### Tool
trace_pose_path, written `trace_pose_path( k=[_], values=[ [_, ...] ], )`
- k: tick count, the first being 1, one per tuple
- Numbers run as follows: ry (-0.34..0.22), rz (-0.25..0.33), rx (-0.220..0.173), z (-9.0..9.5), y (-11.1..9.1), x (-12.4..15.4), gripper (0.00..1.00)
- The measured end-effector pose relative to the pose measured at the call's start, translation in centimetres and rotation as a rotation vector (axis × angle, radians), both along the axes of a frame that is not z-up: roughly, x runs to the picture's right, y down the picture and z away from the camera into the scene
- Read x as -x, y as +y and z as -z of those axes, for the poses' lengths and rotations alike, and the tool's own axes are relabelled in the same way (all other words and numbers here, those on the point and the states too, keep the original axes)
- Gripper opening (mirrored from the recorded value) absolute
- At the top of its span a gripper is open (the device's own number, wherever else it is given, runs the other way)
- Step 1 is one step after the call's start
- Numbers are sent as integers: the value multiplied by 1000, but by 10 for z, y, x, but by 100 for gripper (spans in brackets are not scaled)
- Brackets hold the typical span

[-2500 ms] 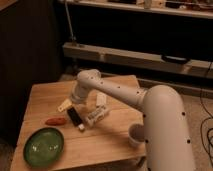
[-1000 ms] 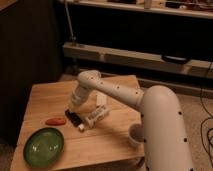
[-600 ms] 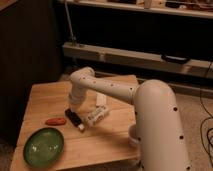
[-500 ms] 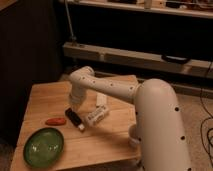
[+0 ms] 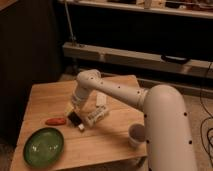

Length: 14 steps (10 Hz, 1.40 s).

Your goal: Place the eraser in the ceramic cup

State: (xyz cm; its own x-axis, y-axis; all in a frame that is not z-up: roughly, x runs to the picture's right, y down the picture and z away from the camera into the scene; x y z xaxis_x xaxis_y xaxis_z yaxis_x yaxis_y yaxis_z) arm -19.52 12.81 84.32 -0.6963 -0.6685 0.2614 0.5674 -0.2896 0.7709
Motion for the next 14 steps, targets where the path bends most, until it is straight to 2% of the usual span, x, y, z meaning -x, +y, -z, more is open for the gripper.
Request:
trace_pose_path(
  k=[1, 4, 7, 10, 14],
  values=[
    [3, 29, -25, 4, 5, 0, 80],
    [65, 90, -70, 5, 15, -7, 80],
    [94, 136, -90, 5, 26, -4, 80],
    [129, 168, -117, 4, 28, 8, 80],
    [156, 179, -114, -4, 27, 19, 80]
  ],
)
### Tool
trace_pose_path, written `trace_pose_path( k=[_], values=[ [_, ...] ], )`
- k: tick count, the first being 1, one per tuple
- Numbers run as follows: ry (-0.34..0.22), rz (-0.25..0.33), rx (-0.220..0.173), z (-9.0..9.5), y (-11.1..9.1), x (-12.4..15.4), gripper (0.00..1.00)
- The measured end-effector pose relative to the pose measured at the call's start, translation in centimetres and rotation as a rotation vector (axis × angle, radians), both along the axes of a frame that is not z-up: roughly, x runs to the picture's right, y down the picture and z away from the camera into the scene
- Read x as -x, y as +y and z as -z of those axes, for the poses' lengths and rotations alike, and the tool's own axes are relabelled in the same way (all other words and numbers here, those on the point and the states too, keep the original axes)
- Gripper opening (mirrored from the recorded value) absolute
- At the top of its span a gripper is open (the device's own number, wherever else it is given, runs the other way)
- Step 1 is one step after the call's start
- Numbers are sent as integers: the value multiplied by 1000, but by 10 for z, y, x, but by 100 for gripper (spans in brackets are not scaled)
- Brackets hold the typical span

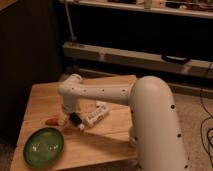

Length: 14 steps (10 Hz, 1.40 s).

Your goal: Place the eraser in the ceramic cup

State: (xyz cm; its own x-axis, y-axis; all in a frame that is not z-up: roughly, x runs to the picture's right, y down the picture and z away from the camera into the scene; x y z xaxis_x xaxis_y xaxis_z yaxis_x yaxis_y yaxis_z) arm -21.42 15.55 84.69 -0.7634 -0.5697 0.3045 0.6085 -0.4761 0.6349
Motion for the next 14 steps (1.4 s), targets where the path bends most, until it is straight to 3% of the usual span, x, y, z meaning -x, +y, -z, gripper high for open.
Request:
trace_pose_path(
  k=[4, 6, 9, 14],
  values=[
    [47, -17, 15, -18, 3, -7, 80],
    [56, -49, 8, -23, 7, -14, 80],
    [46, -142, -17, -27, 8, -26, 80],
    [46, -133, -16, -26, 9, -25, 80]
  ],
)
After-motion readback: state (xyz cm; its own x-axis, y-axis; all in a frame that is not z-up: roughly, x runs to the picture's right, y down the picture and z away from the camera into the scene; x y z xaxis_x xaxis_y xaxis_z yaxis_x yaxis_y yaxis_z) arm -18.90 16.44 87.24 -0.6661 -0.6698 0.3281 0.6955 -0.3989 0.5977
